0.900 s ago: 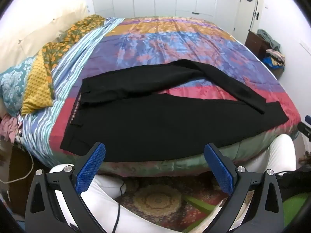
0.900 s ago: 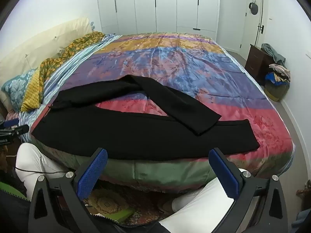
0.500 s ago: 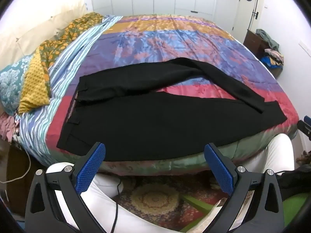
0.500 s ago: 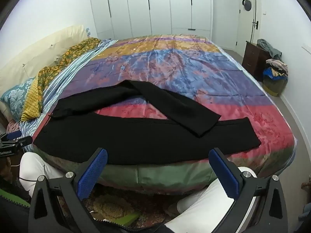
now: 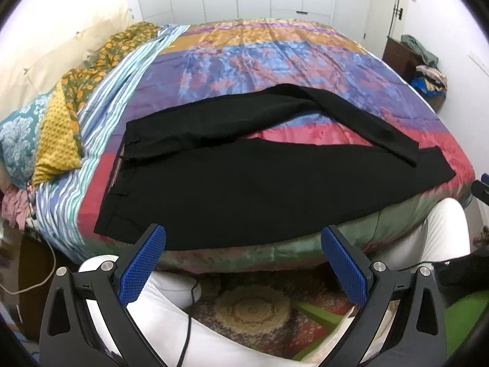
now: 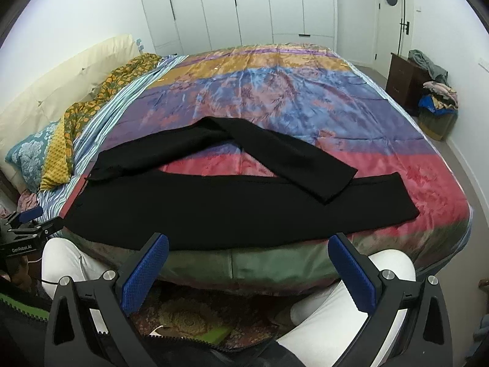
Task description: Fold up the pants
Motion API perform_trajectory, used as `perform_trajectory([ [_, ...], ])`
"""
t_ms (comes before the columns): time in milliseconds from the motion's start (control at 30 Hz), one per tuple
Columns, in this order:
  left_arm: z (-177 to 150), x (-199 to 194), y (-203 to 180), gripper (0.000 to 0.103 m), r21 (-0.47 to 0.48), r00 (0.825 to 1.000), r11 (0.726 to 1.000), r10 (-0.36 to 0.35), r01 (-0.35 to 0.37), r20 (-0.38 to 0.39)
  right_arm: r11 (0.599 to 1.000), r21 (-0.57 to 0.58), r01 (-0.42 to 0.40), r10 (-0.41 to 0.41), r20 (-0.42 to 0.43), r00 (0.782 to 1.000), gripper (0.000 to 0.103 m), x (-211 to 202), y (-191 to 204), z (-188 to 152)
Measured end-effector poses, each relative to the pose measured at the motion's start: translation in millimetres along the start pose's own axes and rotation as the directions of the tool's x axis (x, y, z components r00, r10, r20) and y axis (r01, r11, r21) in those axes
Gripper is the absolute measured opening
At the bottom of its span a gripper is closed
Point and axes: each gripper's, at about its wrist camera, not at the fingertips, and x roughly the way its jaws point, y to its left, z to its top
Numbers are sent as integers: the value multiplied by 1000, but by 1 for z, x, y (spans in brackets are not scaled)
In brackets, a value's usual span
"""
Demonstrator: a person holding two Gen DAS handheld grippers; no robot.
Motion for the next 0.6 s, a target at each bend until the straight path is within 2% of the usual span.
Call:
perform_trajectory([
  [600, -11, -2, -2, 102, -3, 1000, 1000, -16, 16, -27, 1000, -17, -5, 4, -31, 999, 103, 1, 5, -6],
])
